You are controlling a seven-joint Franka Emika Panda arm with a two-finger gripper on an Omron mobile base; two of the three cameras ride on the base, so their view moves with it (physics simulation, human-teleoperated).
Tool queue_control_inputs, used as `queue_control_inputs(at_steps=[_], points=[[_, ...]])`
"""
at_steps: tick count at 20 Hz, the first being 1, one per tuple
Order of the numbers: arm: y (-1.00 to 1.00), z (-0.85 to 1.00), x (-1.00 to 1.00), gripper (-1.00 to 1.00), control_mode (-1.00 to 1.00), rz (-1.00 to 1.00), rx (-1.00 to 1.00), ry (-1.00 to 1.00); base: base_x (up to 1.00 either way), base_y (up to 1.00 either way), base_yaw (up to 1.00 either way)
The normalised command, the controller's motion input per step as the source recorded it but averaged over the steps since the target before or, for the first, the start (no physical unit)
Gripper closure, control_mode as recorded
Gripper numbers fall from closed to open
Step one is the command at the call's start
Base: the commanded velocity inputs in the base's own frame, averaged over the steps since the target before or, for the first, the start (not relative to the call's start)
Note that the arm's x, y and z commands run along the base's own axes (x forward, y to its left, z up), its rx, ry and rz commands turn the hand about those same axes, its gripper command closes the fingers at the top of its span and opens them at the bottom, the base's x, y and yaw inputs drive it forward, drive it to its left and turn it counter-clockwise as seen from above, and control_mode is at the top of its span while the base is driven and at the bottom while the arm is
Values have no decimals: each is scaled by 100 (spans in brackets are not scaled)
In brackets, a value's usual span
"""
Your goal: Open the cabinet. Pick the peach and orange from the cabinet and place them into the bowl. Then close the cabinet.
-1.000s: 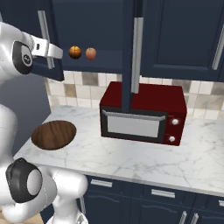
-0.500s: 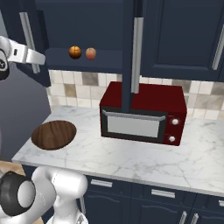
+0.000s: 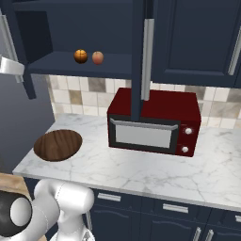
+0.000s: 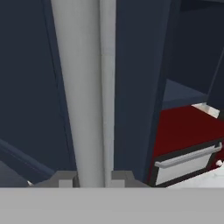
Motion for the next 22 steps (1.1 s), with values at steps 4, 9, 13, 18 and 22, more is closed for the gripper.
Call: queue_control_inputs(at_steps=[4, 9, 13, 18, 22], points=[[4, 0, -34, 100, -100, 0, 0, 0, 0, 0, 0], [0, 0, -24, -100, -100, -1, 0, 4, 0, 0, 0], [-8, 0, -25, -100, -100, -1, 0, 7, 0, 0, 0], [-53, 10, -54, -100, -100, 0, 0, 0, 0, 0, 0], [-76, 11, -38, -100, -100, 1, 4, 0, 0, 0, 0]])
